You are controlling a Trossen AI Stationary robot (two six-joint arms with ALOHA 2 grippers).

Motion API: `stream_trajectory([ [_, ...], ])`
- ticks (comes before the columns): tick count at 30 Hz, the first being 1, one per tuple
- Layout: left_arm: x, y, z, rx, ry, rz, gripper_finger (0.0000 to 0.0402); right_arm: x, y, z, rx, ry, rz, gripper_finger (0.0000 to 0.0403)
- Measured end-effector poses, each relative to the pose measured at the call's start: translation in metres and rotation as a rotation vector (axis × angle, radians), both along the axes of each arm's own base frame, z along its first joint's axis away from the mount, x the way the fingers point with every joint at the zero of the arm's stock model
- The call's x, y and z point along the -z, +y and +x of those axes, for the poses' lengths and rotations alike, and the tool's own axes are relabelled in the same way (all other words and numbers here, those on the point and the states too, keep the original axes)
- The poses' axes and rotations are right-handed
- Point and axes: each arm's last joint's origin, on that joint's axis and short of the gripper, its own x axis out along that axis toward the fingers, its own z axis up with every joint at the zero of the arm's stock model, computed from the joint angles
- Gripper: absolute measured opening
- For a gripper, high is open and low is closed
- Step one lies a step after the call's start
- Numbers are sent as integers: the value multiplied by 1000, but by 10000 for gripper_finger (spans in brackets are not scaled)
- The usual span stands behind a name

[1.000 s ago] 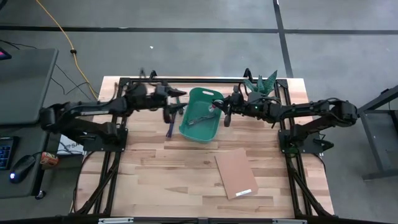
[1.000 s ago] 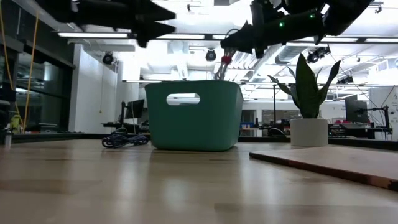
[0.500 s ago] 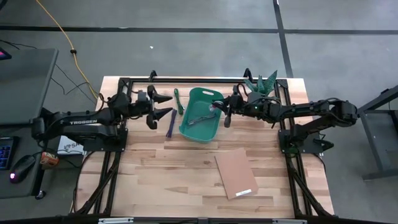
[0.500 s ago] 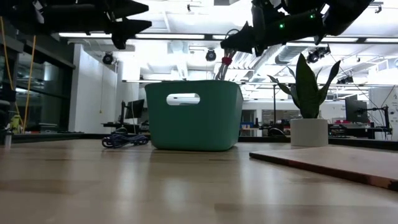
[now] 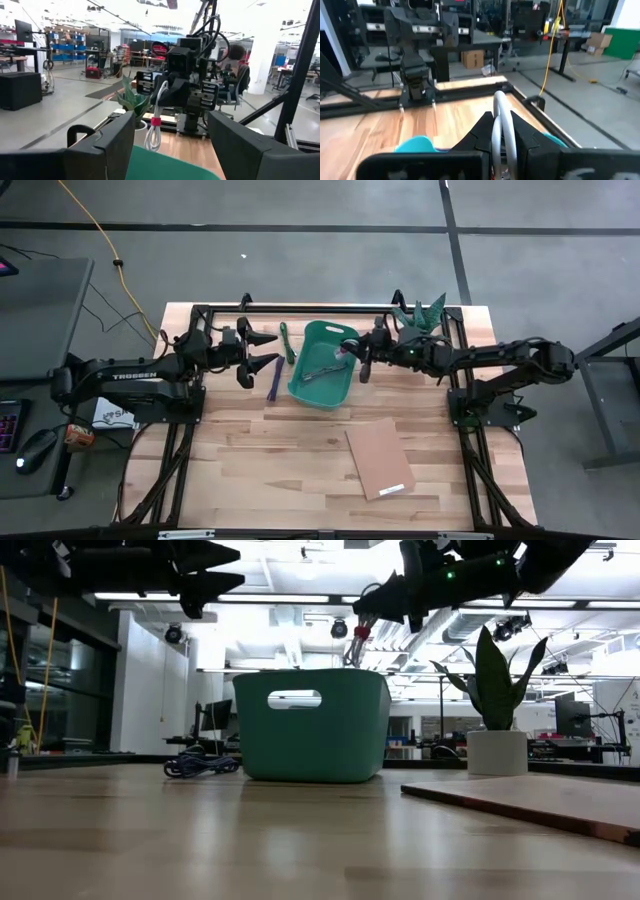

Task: Pick and place USB-C Cables
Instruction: Put the white charger cable into the green bin

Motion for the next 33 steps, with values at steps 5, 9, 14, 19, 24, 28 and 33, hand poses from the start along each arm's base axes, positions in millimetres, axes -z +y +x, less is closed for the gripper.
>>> stream_trajectory([
  [5, 0, 0, 0, 2, -5, -16, 230, -6, 0, 4, -2, 72, 16, 14],
  [9, 1, 0, 0, 3, -3, -32, 230, -11, 1, 6, -10, 63, -5, 14],
  [14, 1, 0, 0, 0, 6, -17, 230, -12, 1, 6, -14, 59, -4, 14],
  [19, 2, 0, 0, 0, 14, -22, 230, -12, 2, 6, -43, 64, -1, 14],
  [24, 2, 0, 0, 0, 15, -23, 230, -11, 2, 6, -59, 65, 1, 14],
  [28, 2, 0, 0, 0, 15, -23, 230, -11, 2, 7, -58, 60, 14, 14],
  [33, 2, 0, 0, 0, 15, -23, 230, -6, 3, 22, -71, 77, 49, 14],
])
